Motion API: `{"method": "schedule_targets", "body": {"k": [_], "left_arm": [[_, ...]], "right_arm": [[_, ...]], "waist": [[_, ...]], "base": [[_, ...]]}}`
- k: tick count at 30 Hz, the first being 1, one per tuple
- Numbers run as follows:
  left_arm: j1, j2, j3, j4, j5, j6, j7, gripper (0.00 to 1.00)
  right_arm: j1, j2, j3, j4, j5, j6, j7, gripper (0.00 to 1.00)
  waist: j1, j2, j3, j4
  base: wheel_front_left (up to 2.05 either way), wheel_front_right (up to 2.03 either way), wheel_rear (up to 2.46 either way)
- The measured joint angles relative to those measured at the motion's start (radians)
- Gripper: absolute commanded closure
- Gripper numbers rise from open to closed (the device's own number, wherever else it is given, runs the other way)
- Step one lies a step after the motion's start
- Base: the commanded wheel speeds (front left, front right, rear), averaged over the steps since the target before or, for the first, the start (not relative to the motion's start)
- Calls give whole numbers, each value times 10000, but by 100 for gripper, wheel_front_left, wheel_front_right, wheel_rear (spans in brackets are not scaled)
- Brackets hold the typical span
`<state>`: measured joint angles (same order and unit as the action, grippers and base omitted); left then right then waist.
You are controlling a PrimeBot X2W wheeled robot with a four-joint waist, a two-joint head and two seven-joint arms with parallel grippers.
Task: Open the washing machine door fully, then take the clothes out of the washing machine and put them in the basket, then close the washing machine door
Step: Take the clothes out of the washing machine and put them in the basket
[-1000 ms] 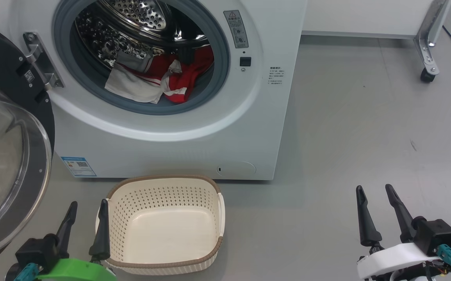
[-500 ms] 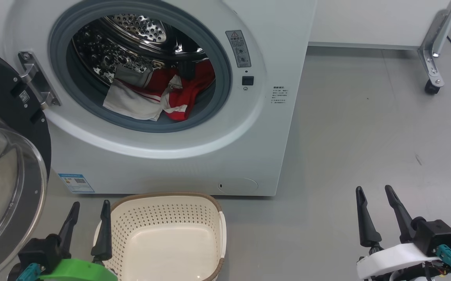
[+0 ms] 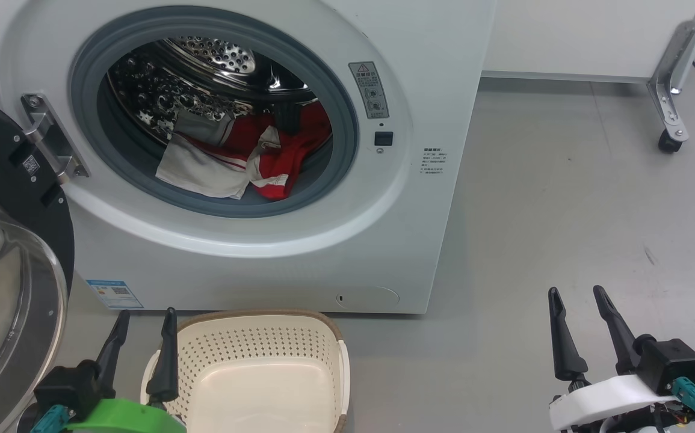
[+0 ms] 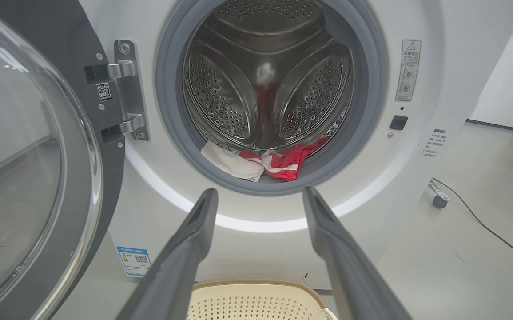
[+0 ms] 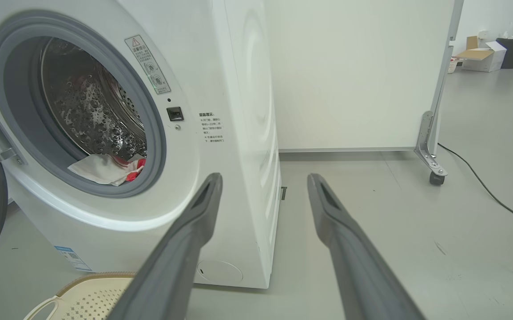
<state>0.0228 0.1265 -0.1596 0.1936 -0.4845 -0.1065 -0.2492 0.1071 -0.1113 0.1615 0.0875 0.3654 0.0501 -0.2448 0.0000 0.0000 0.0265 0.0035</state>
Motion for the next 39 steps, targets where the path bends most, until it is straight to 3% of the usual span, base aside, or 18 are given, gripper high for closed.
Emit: {"method": "schedule_targets", "body": {"k": [39], "left_arm": [[25, 94, -105, 52, 23, 0, 13, 0]], "right_arm": [[0, 25, 0, 15, -75, 94, 0, 0]], "waist": [[0, 0, 38, -58]], "base": [[1, -1, 0]]}}
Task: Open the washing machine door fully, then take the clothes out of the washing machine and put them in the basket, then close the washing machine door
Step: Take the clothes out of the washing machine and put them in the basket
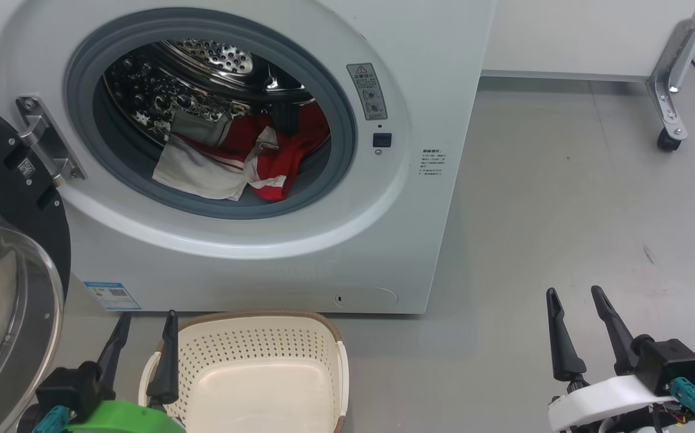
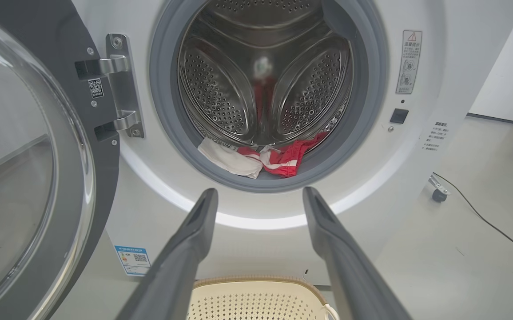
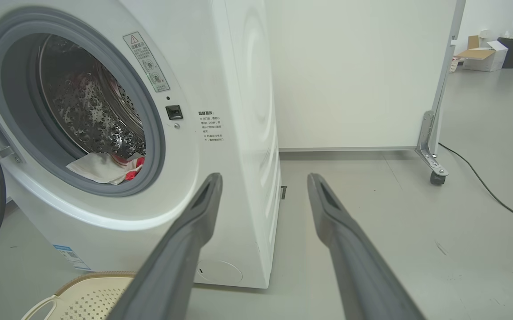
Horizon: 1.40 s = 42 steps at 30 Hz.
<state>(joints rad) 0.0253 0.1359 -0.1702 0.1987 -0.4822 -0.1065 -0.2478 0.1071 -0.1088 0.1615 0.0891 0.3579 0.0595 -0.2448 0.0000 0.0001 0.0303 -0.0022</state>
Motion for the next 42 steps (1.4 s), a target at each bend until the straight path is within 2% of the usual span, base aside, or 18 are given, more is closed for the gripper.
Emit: {"method": "schedule_targets", "body": {"k": [20, 28, 42], "left_arm": [[-183, 242, 71, -454, 46, 109, 370, 0], [-1358, 594, 29, -477, 357, 157, 976, 0], [-4149, 1200, 755, 299, 232, 765, 2694, 0]], "right_arm": [[-255, 77, 159, -253, -104, 4, 0, 0], [-702, 207, 393, -328, -105, 12, -2, 0], [-1341, 470, 740, -326, -104, 148, -31, 0]], "waist": [[0, 0, 1322, -570], [0, 0, 2016, -1294], [1, 0, 3196, -2823]], "base": [[0, 0, 0], [0, 0, 0], [0, 0, 0]]}}
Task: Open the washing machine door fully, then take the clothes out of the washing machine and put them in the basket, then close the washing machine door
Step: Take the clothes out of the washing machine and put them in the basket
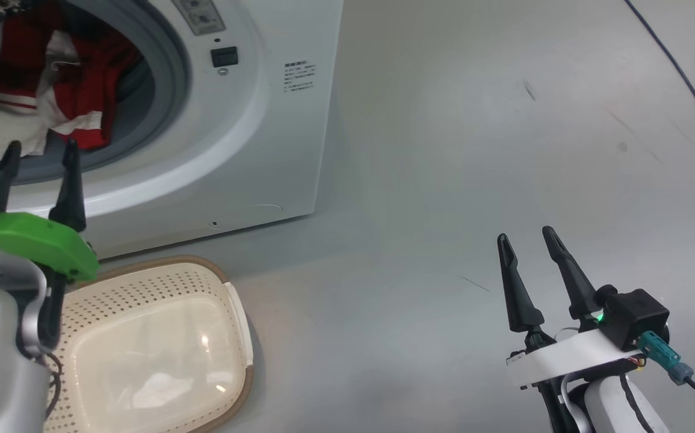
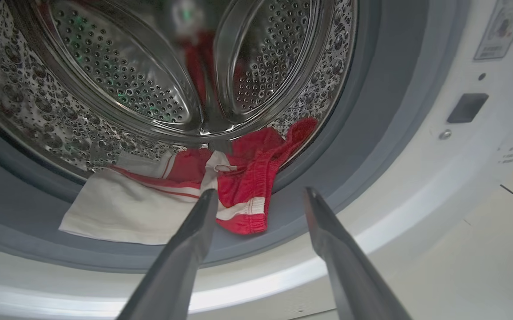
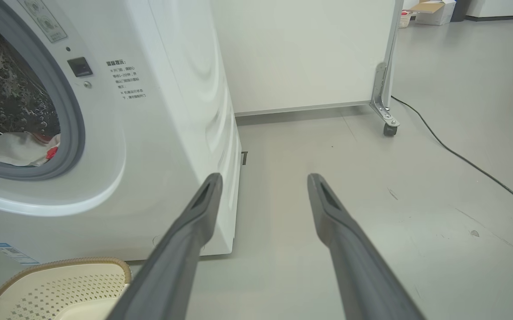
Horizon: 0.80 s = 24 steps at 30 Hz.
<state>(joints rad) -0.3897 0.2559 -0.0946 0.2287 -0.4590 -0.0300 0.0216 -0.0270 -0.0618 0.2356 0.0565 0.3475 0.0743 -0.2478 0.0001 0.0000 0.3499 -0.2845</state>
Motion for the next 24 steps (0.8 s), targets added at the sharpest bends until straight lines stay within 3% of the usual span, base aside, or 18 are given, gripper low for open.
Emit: {"method": "schedule_targets", "body": {"k": [6, 11, 24], "left_arm": [[-1019, 173, -44, 779, -46, 35, 821, 0], [-1852, 447, 113, 1634, -35, 341, 1521, 0], [-3076, 1141, 272, 2884, 205, 690, 2445, 0]], "right_arm": [[-235, 50, 96, 84, 2, 38, 0, 0], [-317, 130, 293, 144, 17, 67, 0, 0], [-472, 194, 464, 192, 113, 71, 0, 0]], "waist": [[0, 0, 363, -624], [0, 0, 644, -1157], [0, 0, 1147, -2028]], "base": [[0, 0, 0], [0, 0, 0], [0, 0, 0]]}}
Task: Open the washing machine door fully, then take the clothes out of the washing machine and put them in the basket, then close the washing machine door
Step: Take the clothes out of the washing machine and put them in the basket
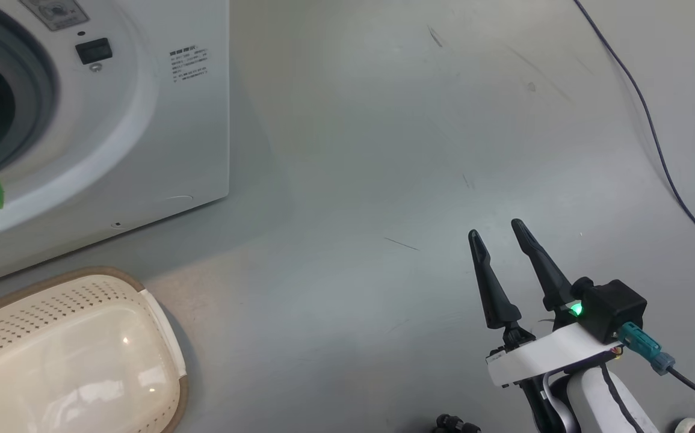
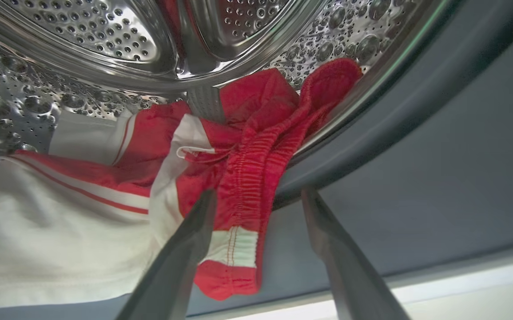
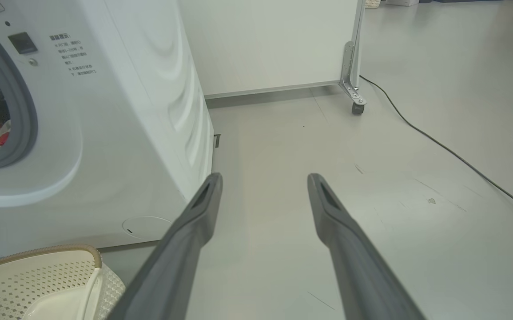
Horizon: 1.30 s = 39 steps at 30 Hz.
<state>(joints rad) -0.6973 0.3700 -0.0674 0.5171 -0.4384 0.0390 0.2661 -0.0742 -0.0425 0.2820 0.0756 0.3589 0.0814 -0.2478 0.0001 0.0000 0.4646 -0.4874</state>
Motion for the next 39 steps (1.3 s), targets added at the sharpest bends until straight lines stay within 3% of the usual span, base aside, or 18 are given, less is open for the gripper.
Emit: {"method": "schedule_targets", "body": {"k": [15, 34, 35, 36, 37, 39], "left_arm": [[-743, 506, 125, 1258, 351, 282, 412, 0], [-1765, 564, 63, 2100, 460, 364, 610, 0], [-1765, 564, 63, 2100, 460, 364, 610, 23], [-1813, 560, 63, 2150, 460, 364, 593, 82], [-1852, 558, 61, 2196, 460, 364, 585, 100], [-1899, 525, 33, 2257, 458, 364, 581, 100]], "right_arm": [[-158, 31, 268, 38, 67, 46, 0, 0], [-400, 33, 441, -98, 282, -127, 0, 0], [-400, 33, 441, -98, 282, -127, 0, 0], [-414, 33, 441, -107, 282, -132, 0, 0], [-414, 33, 441, -109, 282, -136, 0, 0], [-414, 33, 449, -109, 284, -144, 0, 0]], "waist": [[0, 0, 316, -505], [-1, 0, 653, -702], [-1, 0, 653, -702], [0, 0, 661, -702], [-1, 0, 666, -701], [-1, 0, 673, -691]], "base": [[0, 0, 0], [0, 0, 0], [0, 0, 0], [0, 0, 0], [0, 0, 0], [0, 0, 0]]}}
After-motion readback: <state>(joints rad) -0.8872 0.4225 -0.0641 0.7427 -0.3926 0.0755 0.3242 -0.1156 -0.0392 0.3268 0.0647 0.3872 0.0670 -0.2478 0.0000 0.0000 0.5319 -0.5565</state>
